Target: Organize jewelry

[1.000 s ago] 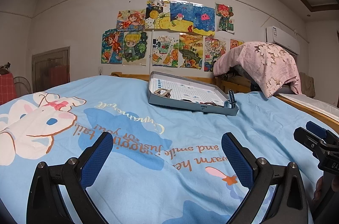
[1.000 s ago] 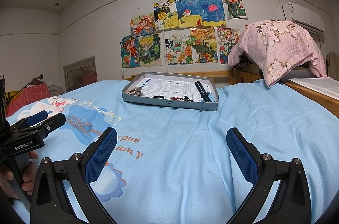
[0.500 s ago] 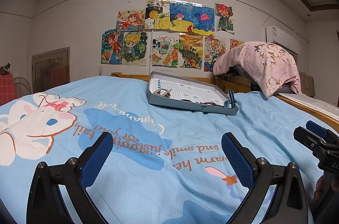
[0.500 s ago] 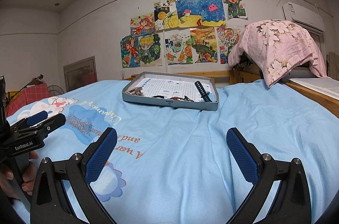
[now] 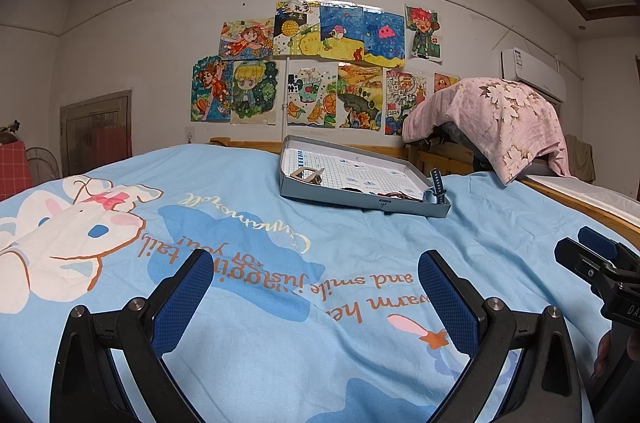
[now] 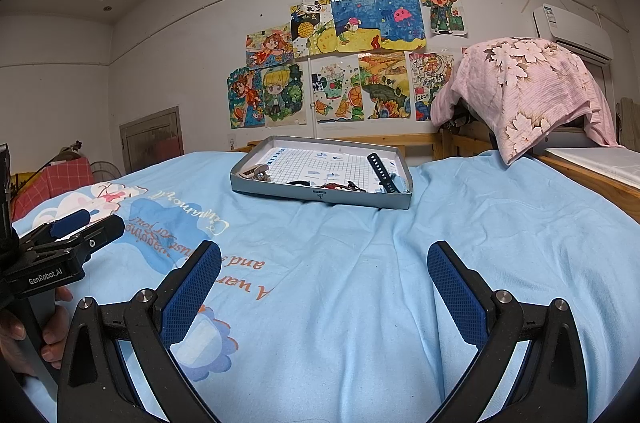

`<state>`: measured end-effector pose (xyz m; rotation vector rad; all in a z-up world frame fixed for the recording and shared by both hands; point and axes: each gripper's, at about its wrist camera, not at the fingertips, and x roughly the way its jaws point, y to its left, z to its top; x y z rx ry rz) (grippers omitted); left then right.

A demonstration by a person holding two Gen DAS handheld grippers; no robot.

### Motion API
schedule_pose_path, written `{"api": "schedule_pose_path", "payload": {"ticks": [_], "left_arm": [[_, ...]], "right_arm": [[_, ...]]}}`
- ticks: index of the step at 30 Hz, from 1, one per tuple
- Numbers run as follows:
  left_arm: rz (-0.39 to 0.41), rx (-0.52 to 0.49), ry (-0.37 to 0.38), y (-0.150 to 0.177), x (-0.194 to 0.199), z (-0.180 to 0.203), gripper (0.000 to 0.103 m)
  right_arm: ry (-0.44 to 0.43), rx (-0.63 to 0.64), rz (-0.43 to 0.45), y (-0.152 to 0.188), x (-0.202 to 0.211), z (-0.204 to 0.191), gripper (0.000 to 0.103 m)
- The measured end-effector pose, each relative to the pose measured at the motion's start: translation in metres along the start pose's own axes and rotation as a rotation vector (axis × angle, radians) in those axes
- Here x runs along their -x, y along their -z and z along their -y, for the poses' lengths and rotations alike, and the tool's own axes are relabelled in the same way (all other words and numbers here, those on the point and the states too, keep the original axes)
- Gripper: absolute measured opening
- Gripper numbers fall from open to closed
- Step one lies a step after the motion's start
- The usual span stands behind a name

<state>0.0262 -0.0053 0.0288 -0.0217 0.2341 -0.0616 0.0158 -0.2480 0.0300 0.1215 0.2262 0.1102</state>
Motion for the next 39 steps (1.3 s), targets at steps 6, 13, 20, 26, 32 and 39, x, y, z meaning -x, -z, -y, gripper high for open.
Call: {"api": "schedule_pose_path", "payload": {"ticks": [6,13,20,26,32,39], "left_arm": [[0.000,0.000,-0.001,-0.0001,-0.0002,-0.0001,0.103],[0.000,-0.001,0.000,-0.0002,-0.0003,0.0000,0.103],[0.000,0.000,0.000,-0.0001,-0.0002,0.0000,0.103],[0.000,-0.001,0.000,0.0000,-0.0001,0.0001,0.103],[0.000,-0.001,0.000,-0.0002,-0.0002,0.0002,0.103],[-0.023,-0.005,-0.009,0.0005,-0.0024,0.0026,0.103]], "right_arm": [[0.000,-0.001,0.000,0.0001,0.0000,0.0000,0.101],[0.000,0.000,0.000,0.0000,0.0000,0.0000,0.101],[0.000,-0.001,0.000,0.0000,-0.0001,-0.0001,0.101],[0.000,-0.001,0.000,0.0002,0.0000,-0.0004,0.101],[0.000,-0.001,0.000,0.0002,0.0002,-0.0004,0.101],[0.000,0.000,0.000,0.0000,0.0001,0.0000,0.101]]}}
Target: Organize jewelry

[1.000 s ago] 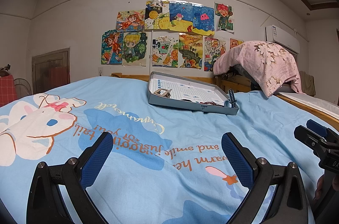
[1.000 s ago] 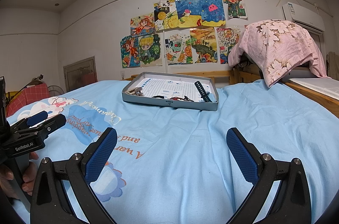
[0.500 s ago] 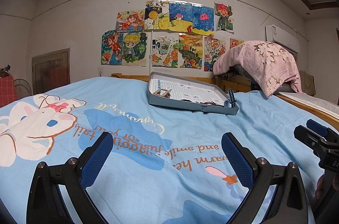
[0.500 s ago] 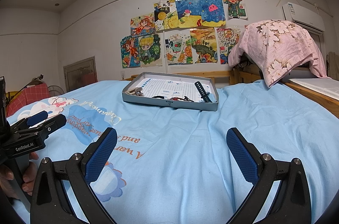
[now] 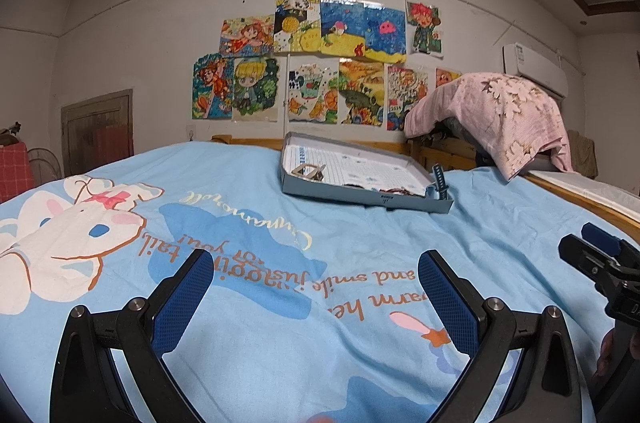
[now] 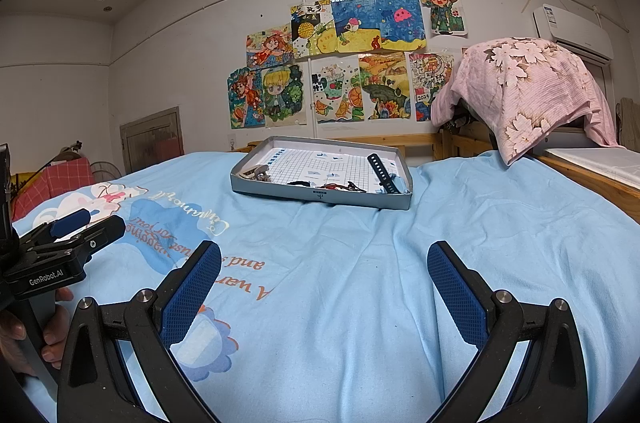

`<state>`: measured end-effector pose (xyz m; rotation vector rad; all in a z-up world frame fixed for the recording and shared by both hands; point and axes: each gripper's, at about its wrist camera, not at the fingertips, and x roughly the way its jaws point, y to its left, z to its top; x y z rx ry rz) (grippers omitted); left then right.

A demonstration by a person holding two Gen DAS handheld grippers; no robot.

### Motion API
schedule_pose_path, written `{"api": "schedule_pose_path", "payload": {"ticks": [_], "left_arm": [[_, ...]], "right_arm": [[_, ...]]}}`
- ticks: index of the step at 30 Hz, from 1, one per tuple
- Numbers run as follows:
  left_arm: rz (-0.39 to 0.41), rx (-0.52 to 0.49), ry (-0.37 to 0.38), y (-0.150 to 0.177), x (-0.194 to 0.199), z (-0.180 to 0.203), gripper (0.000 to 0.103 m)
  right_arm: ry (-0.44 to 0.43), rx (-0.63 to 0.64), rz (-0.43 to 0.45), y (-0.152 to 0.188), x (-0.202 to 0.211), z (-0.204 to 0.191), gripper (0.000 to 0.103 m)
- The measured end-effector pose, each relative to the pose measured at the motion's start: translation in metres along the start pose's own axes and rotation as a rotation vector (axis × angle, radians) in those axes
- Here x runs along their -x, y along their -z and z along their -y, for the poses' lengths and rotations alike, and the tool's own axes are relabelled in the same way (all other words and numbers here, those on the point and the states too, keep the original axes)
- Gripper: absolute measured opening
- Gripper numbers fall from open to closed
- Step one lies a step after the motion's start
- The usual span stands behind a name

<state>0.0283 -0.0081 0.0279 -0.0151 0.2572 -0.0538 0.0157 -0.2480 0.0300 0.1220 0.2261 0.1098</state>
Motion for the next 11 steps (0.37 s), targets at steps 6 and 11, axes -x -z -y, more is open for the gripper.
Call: {"api": "schedule_pose_path", "payload": {"ticks": [6,11], "left_arm": [[-0.005,-0.020,-0.022,0.0008,0.0000,0.0032,0.103],[-0.004,-0.017,-0.018,-0.0003,-0.0008,0.0010,0.103]], "right_arm": [[0.000,0.000,-0.001,0.0000,0.0000,-0.0001,0.101],[0.000,0.000,0.001,0.0000,0.0000,0.0000,0.101]]}}
